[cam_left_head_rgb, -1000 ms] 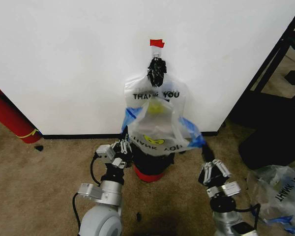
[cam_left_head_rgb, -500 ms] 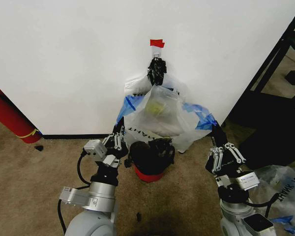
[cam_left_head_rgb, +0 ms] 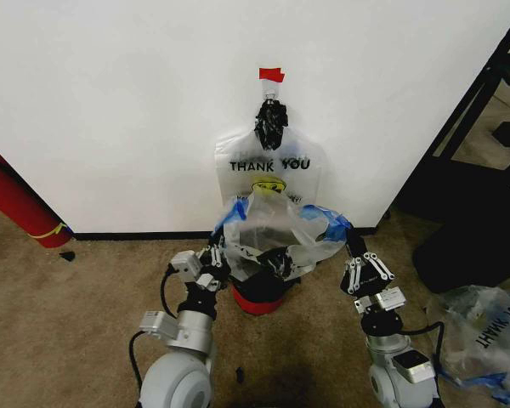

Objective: Pick up the garbage bag from the wall and place it over the trash bin.

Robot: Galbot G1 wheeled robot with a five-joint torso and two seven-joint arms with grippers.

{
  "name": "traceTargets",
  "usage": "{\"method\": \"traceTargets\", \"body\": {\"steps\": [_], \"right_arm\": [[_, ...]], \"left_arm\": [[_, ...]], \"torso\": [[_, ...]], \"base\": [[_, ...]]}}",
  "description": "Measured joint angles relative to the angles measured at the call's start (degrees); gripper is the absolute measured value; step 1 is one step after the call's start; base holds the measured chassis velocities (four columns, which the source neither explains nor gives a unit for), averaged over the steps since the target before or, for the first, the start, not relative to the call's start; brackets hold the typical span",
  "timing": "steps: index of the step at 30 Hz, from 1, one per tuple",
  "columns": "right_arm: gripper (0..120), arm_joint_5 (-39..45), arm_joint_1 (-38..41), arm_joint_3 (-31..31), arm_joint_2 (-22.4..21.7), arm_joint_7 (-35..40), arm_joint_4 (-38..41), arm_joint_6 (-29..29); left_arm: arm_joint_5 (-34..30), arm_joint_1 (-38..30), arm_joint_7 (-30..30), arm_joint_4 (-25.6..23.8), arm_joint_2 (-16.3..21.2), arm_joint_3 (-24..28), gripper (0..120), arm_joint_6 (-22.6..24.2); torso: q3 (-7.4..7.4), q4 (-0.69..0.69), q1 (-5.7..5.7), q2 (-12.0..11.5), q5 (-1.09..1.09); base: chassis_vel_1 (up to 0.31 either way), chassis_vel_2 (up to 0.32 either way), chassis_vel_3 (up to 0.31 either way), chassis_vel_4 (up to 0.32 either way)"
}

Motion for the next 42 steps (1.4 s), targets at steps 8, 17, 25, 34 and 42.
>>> {"method": "traceTargets", "body": {"steps": [8,17,25,34,42], "right_arm": [[0,-0.47,1.94,-0.96,-1.1,0.64,-11.08,0.31],[0,-4.21,1.67,-2.04,-1.35,-0.23,-17.63,0.34],[0,-4.24,2.6,-1.37,-1.33,-3.36,-20.79,0.41],[0,-3.81,4.28,0.16,-1.48,-3.23,-23.12,0.41],[0,-1.47,3.09,0.82,-2.83,-9.72,-23.42,0.41]], "left_arm": [[1.66,-0.47,-1.18,3.98,0.05,0.67,0,0.12],[7.6,0.33,-6.94,6.17,1.23,0.57,0,4.17],[7.68,0.75,-8.22,7.19,1.56,0.5,0,3.98],[8.16,2.47,-10.0,7.99,2.21,0.28,0,3.1],[11.66,4.75,-10.91,9.18,3.34,0.55,0,2.02]], "torso": [[0.0,0.0,0.0,0.0,0.01],[0.0,0.0,0.0,-0.01,0.0],[0.0,0.0,0.0,-0.01,0.0],[0.0,0.0,0.0,-0.01,0.0],[0.0,0.0,0.0,-0.01,0.0]], "base": [[0.0,0.0,0.0,0.0],[0.0,0.0,0.0,0.0],[0.0,0.0,0.0,0.0],[0.0,0.0,0.0,0.0],[0.0,0.0,0.0,0.0]]}}
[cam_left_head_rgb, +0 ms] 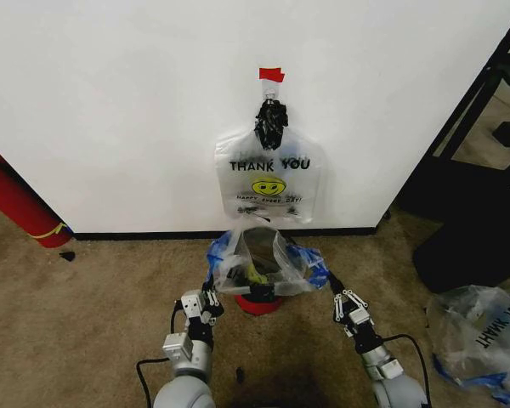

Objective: Pick up the garbage bag from the wall and place it over the trash bin.

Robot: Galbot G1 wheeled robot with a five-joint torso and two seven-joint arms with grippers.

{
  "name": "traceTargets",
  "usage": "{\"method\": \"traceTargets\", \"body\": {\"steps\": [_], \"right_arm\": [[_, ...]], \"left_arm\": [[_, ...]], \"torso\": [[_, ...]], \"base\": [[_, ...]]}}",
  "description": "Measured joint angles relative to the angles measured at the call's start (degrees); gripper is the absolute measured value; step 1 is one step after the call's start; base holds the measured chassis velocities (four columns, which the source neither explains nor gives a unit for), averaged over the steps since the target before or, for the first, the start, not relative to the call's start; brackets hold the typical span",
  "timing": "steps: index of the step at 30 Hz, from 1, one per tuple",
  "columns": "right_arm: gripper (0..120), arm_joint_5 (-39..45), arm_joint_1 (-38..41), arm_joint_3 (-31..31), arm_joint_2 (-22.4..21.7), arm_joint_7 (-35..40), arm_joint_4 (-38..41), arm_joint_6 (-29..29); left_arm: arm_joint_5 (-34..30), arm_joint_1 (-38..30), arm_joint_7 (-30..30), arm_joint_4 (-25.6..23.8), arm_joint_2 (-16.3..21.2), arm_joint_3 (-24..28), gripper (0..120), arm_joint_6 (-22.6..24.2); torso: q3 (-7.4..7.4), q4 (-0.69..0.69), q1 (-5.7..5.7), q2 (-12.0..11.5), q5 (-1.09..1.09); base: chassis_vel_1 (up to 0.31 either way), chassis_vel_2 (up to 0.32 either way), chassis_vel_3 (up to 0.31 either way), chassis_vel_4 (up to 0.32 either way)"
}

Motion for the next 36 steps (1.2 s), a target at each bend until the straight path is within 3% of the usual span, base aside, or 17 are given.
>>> {"method": "traceTargets", "body": {"steps": [6,10,15,25,31,36], "right_arm": [[0,2.75,-0.01,2.68,-0.82,-12.3,-2.1,0.0],[0,2.94,1.69,4.31,-0.89,-16.5,-6.01,0.0],[0,4.78,3.52,4.2,-0.71,-15.13,-9.23,0.0],[0,19.91,7.11,0.4,0.47,-6.71,-15.96,-0.04],[0,22.37,7.66,-0.68,1.45,-4.46,-16.72,-0.91],[0,23.54,8.02,-1.95,2.82,2.04,-15.04,-4.5]], "left_arm": [[3.46,-0.12,-0.02,2.56,0.18,0.15,0,-0.48],[4.47,-1.9,-0.01,5.79,-0.42,0.47,0,-1.13],[4.73,-3.6,0.04,8.23,-1.01,0.82,0,-1.19],[4.81,-6.25,0.34,10.95,-1.23,1.57,0,0.44],[5.63,-5.98,0.12,11.32,-1.03,1.56,0,1.99],[6.02,-5.61,-0.6,11.08,-0.9,1.62,0,3.33]], "torso": [[0.0,0.0,0.0,0.0,0.0],[0.0,-0.01,0.0,0.0,0.0],[0.0,0.0,0.0,0.01,0.0],[0.0,-0.01,0.0,0.01,-0.01],[0.0,0.0,0.0,0.01,-0.01],[0.0,0.0,0.0,0.01,-0.01]], "base": [[0.0,0.0,0.0,0.0],[0.0,0.0,0.0,0.0],[0.0,0.0,0.0,0.0],[0.0,0.0,0.0,0.0],[0.0,0.0,0.0,0.0],[0.0,0.0,0.0,0.0]]}}
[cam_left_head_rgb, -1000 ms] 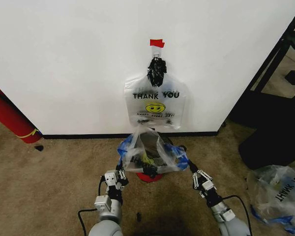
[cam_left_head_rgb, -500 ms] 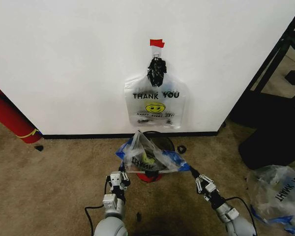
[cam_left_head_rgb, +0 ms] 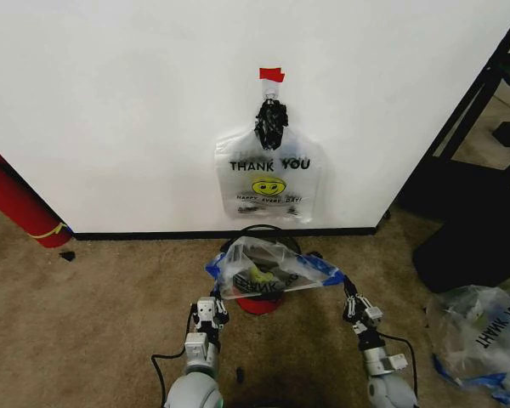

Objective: Pick up the garbage bag from the wall and place it over the trash bin.

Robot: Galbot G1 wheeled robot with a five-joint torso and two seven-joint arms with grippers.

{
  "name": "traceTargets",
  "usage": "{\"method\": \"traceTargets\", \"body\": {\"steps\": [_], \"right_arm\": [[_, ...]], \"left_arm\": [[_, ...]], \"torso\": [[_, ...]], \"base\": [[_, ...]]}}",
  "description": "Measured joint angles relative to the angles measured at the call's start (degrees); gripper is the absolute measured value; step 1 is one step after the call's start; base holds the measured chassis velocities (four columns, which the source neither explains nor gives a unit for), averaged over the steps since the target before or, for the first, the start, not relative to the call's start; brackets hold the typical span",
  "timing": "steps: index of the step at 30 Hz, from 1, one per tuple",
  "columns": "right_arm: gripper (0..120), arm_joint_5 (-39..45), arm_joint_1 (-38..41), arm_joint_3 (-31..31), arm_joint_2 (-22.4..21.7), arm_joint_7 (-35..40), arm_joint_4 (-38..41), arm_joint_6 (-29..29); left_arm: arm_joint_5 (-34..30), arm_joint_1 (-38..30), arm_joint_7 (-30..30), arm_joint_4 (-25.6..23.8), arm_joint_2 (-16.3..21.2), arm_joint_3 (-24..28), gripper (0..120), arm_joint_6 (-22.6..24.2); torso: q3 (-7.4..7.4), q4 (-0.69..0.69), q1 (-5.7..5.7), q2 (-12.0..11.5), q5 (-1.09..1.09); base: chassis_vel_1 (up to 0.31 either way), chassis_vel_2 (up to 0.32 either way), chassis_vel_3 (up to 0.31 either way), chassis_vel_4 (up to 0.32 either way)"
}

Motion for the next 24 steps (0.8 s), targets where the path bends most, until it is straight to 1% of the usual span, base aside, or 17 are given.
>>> {"method": "traceTargets", "body": {"steps": [1,3,7,8,9,11,13,14,15,16,17,18,19,20,21,22,24], "right_arm": [[0,0.29,-0.13,-0.42,0.37,2.01,1.36,-1.29],[0,0.34,-0.53,-0.8,0.73,3.59,3.18,-2.46],[0,-1.57,-1.07,-0.72,0.79,4.13,4.57,-2.67],[7,-4.41,-1.43,-0.17,0.54,4.16,4.96,-2.21],[11,-7.6,-1.66,0.7,0.07,4.0,4.97,-1.16],[20,-14.02,-1.78,2.84,-1.03,2.81,4.65,1.69],[22,-15.65,-1.82,3.43,-1.32,2.51,4.58,2.35],[27,-20.96,-1.99,5.45,-2.27,1.16,4.55,3.59],[29,-23.21,-2.12,6.61,-2.72,-0.06,4.69,3.9],[37,-27.72,-2.68,9.3,-3.76,-2.74,5.87,4.34],[39,-29.05,-3.1,10.34,-4.37,-3.58,6.81,4.35],[45,-29.33,-3.54,10.88,-4.83,-4.01,7.75,4.35],[45,-29.33,-3.54,10.88,-4.83,-4.01,7.75,4.35],[49,-29.0,-3.91,11.13,-5.12,-4.22,8.72,4.36],[52,-28.78,-4.03,11.2,-5.21,-4.28,9.07,4.37],[58,-27.17,-4.44,11.62,-5.37,-5.36,10.49,4.38],[66,-23.95,-4.79,12.2,-5.48,-8.89,11.56,4.39]], "left_arm": [[0.03,0.03,-0.2,-0.19,0.12,0.18,0,0.1],[-0.19,0.09,-0.34,-0.68,0.46,0.39,0,0.05],[-0.87,0.42,-0.34,-1.72,1.01,0.46,0,-0.05],[-1.38,0.83,-0.33,-2.55,1.68,0.46,3,0.15],[-1.94,1.38,-0.33,-3.53,2.61,0.42,8,0.89],[-3.42,2.8,-0.29,-5.78,4.85,0.62,16,3.92],[-3.86,3.17,-0.29,-6.34,5.48,0.67,16,4.72],[-4.96,4.28,-0.27,-7.88,7.74,0.75,22,6.76],[-5.25,4.77,-0.25,-8.55,8.86,0.75,26,7.51],[-5.5,5.91,0.14,-9.99,11.92,0.61,31,8.57],[-5.5,6.56,0.42,-10.75,13.56,0.49,36,8.77],[-5.5,7.12,0.62,-11.51,14.86,0.34,41,8.79],[-5.5,7.12,0.62,-11.51,14.86,0.34,41,8.79],[-5.5,7.66,0.8,-12.29,15.84,0.22,46,8.7],[-5.51,7.9,0.93,-12.62,16.19,0.18,48,8.53],[-4.99,8.56,1.78,-13.49,16.94,-0.05,54,7.08],[-3.46,9.07,3.48,-13.89,17.4,-0.49,63,4.81]], "torso": [[0.0,0.0,0.0,0.0,0.0],[0.0,0.0,0.0,0.0,0.0],[0.0,-0.01,0.0,0.0,-0.01],[0.0,0.0,0.0,0.0,0.0],[0.0,0.0,0.0,0.0,0.01],[0.0,0.0,0.0,0.0,-0.01],[0.0,0.0,0.0,0.0,0.0],[0.0,0.0,0.0,0.0,0.01],[0.0,0.0,0.0,0.0,0.01],[0.0,-0.01,0.0,0.0,-0.01],[0.0,-0.01,0.0,0.0,-0.02],[-0.01,-0.02,0.0,0.0,-0.01],[-0.01,-0.02,0.0,0.0,-0.01],[-0.01,-0.01,0.0,0.0,0.01],[-0.01,-0.01,0.0,0.0,0.0],[-0.01,0.01,0.0,0.0,0.0],[-0.01,0.01,0.0,0.0,0.0]], "base": [[0.0,0.0,0.0,0.0],[0.0,0.0,0.0,0.0],[0.0,0.0,0.0,0.0],[0.0,0.0,0.0,0.0],[0.0,0.0,0.0,0.0],[0.0,0.0,0.0,0.0],[0.0,0.0,0.0,0.0],[0.0,0.0,0.0,0.0],[0.0,0.0,0.0,0.0],[0.0,0.0,0.0,0.0],[0.0,0.0,0.0,0.0],[0.0,0.0,0.0,0.0],[0.0,0.0,0.0,0.0],[0.0,0.0,0.0,0.0],[0.0,0.0,0.0,0.0],[0.0,0.0,0.0,0.0],[0.0,0.0,0.0,0.0]]}}
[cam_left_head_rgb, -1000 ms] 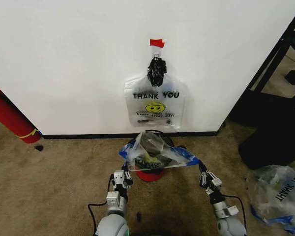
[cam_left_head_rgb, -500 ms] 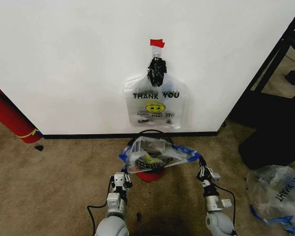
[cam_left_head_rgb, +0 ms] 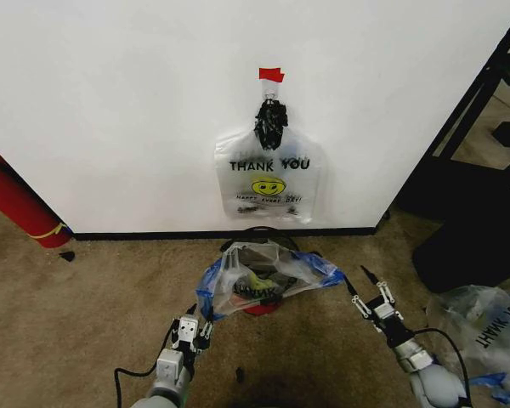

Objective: Pick up the garbage bag from the wall and place it over the trash bin.

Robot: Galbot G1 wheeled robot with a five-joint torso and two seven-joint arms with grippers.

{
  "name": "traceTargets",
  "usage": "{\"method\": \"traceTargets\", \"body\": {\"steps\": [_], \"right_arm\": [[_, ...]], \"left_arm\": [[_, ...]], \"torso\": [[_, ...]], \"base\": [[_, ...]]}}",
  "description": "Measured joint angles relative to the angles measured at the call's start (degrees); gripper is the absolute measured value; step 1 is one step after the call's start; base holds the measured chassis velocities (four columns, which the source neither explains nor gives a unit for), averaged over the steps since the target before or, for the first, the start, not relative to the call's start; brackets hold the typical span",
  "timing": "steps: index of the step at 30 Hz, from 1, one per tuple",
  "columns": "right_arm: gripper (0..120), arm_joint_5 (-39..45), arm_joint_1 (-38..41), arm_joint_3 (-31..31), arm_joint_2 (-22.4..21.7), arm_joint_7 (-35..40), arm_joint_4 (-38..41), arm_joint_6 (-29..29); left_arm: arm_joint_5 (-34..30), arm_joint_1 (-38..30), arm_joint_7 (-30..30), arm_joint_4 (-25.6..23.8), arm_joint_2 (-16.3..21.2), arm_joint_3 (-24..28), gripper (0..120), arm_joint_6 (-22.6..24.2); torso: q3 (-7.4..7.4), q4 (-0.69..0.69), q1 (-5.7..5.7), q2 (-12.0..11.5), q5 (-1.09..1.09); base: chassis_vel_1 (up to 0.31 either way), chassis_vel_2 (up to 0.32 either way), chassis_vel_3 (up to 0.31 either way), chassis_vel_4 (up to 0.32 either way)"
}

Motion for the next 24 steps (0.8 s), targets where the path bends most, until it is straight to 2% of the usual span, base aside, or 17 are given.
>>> {"method": "traceTargets", "body": {"steps": [2,3,5,8,10,13,15,17,18,19,21,24], "right_arm": [[75,5.33,-0.73,1.07,-0.45,-7.56,1.31,-0.38],[75,5.33,-0.73,1.07,-0.45,-7.56,1.31,-0.38],[85,9.8,-1.23,3.14,-0.88,-16.09,2.33,-1.71],[95,12.31,-1.26,6.62,-1.35,-24.55,3.01,-2.55],[99,14.36,-1.41,7.62,-1.76,-26.8,3.69,-2.81],[100,18.23,-1.94,7.5,-2.27,-26.91,5.11,-3.55],[100,21.83,-2.53,6.08,-2.46,-23.02,7.41,-3.87],[100,23.73,-3.14,3.83,-2.07,-15.2,10.52,-4.1],[100,23.73,-3.14,3.83,-2.07,-15.2,10.52,-4.1],[100,23.53,-3.37,2.67,-1.53,-10.21,12.19,-4.14],[100,21.93,-3.62,0.79,-0.16,-0.77,15.28,-4.47],[100,17.0,-4.03,-0.51,2.18,8.33,18.99,-4.69]], "left_arm": [[1.43,0.85,2.73,-0.76,0.71,-0.73,71,-1.23],[1.43,0.85,2.73,-0.76,0.71,-0.73,71,-1.23],[2.9,2.2,5.56,-2.01,1.57,-1.83,79,-0.89],[4.9,3.37,5.8,-3.65,2.11,-2.81,93,0.17],[5.1,3.55,4.67,-5.05,2.12,-3.15,98,0.84],[4.55,3.24,3.64,-6.94,2.08,-3.65,100,1.14],[3.43,1.39,3.25,-8.2,1.81,-4.78,100,0.79],[0.57,-2.5,3.49,-8.13,1.89,-5.59,100,-0.38],[0.57,-2.5,3.49,-8.13,1.89,-5.59,100,-0.38],[-2.0,-4.77,4.41,-7.51,2.35,-5.63,100,-1.32],[-8.79,-8.77,9.6,-5.3,3.98,-5.38,100,-3.13],[-16.11,-15.25,17.43,-0.2,5.64,-3.7,100,-4.27]], "torso": [[0.0,-0.01,0.0,0.0,0.0],[0.0,-0.01,0.0,0.0,0.0],[0.0,-0.02,0.0,0.0,0.0],[0.0,-0.01,0.0,0.0,0.0],[0.01,-0.01,0.0,0.0,0.0],[0.01,-0.01,0.0,0.0,0.01],[0.01,-0.01,0.0,0.0,0.0],[0.01,0.01,0.0,0.0,0.0],[0.01,0.01,0.0,0.0,0.0],[0.01,-0.01,0.0,0.0,-0.01],[0.01,-0.01,0.0,0.0,0.0],[0.01,-0.01,0.0,0.0,-0.02]], "base": [[0.0,0.0,0.0,0.0],[0.0,0.0,0.0,0.0],[0.0,0.0,0.0,0.0],[0.0,0.0,0.0,0.0],[0.0,0.0,0.0,0.0],[0.0,0.0,0.0,0.0],[0.0,0.0,0.0,0.0],[0.0,0.0,0.0,0.0],[0.0,0.0,0.0,0.0],[0.0,0.0,0.0,0.0],[0.0,0.0,0.0,0.0],[0.0,0.0,0.0,0.0]]}}
